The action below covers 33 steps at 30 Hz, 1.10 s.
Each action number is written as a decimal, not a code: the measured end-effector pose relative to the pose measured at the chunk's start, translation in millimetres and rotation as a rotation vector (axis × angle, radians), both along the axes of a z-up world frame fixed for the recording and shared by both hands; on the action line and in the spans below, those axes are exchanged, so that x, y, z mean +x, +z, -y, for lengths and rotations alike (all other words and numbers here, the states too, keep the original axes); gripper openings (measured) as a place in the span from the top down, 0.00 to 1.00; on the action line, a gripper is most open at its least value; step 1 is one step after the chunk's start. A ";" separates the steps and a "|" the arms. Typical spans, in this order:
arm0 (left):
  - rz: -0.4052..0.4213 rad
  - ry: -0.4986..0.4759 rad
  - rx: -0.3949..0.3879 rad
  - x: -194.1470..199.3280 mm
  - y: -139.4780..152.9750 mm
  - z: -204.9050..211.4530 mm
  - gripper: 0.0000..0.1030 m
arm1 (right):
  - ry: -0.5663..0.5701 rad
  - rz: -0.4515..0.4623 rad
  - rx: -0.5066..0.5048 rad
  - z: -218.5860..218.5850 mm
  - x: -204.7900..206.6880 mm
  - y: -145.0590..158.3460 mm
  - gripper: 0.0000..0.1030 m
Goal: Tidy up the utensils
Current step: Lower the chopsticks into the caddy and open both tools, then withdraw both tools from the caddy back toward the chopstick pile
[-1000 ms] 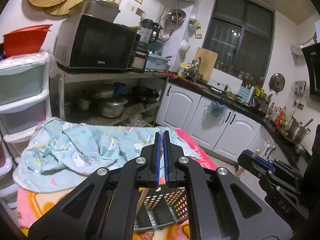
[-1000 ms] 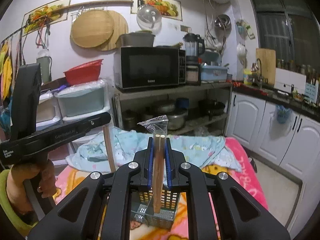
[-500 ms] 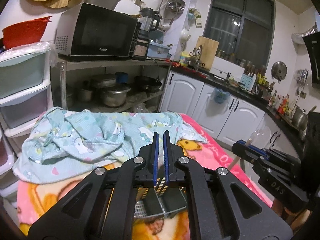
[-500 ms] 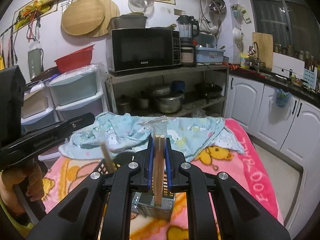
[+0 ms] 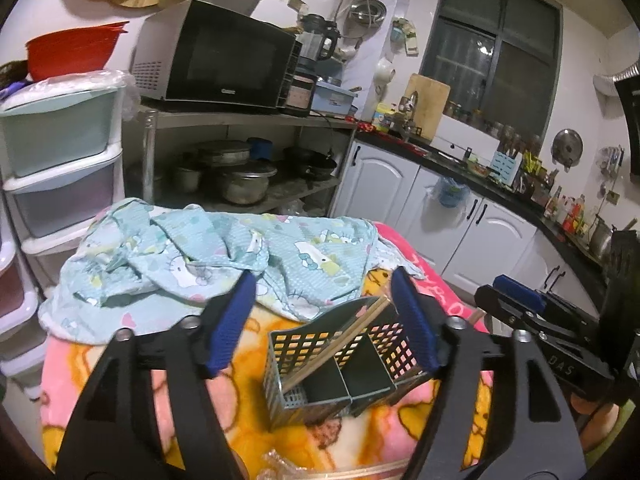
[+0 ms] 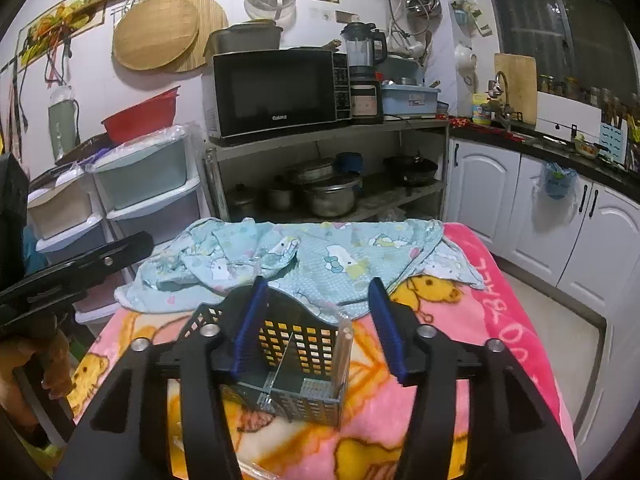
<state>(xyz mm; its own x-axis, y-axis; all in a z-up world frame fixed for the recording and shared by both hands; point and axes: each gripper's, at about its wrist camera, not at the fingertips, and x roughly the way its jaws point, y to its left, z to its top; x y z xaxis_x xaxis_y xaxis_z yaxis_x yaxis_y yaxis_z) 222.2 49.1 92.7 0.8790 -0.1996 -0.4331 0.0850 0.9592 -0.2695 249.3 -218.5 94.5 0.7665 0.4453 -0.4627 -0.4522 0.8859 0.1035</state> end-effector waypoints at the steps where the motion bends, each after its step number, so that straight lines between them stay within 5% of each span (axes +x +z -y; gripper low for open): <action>1: 0.006 0.006 -0.002 -3.6 1.1 -2.0 0.27 | 0.000 0.002 0.000 1.1 -0.4 0.7 0.48; 5: 0.029 0.019 -0.002 -17.6 4.9 -7.9 0.10 | -0.006 0.021 -0.004 5.0 -10.3 3.5 0.39; 12: 0.030 0.022 -0.016 -34.7 3.6 -12.1 0.10 | -0.009 0.051 0.007 13.2 -29.3 9.3 0.27; 33: 0.001 0.027 -0.006 -80.6 -19.2 -14.3 0.10 | 0.040 0.057 -0.029 11.4 -77.9 3.8 0.24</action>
